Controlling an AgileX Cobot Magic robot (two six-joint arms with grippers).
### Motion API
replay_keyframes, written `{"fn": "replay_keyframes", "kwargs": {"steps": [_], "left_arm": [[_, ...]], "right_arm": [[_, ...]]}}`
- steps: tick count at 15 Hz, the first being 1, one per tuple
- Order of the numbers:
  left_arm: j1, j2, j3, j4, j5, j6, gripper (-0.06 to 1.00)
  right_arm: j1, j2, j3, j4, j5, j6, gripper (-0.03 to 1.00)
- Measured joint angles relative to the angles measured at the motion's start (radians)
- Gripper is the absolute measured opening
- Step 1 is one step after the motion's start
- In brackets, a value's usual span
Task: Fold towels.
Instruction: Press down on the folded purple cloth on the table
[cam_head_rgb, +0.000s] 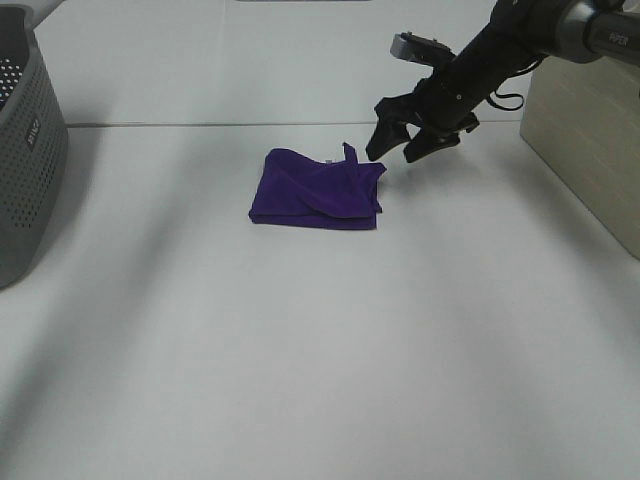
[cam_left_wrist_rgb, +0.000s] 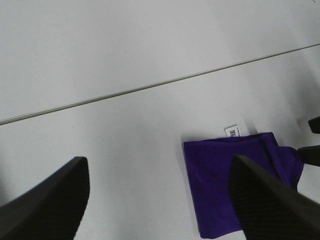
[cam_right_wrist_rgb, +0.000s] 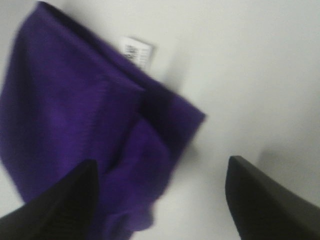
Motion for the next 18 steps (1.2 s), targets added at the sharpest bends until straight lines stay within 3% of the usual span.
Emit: {"fn": "replay_keyframes", "kwargs": {"steps": [3, 4, 8, 12, 18], "left_arm": [[0.0, 0.025, 0.0, -0.008, 0.002, 0.0, 0.71], [0.0, 0.026, 0.0, -0.008, 0.002, 0.0, 0.71], [0.0, 0.026, 0.0, -0.011, 0.002, 0.0, 0.71], [0.0, 0.026, 0.0, -0.011, 0.003, 0.0, 0.71], [0.0, 0.026, 0.0, -0.012, 0.003, 0.0, 0.71]], "right_arm": [[0.085, -0.055, -0.006, 0.331, 0.112, -0.276, 0.68], [0.115, -0.047, -0.007, 0.341, 0.112, -0.292, 0.68], [0.16, 0.039, -0.007, 0.327, 0.105, -0.308, 0.68], [0.128, 0.061, -0.007, 0.191, 0.053, -0.246, 0.68], [0.078, 0.061, -0.007, 0.11, -0.012, -0.221, 0.68]]}}
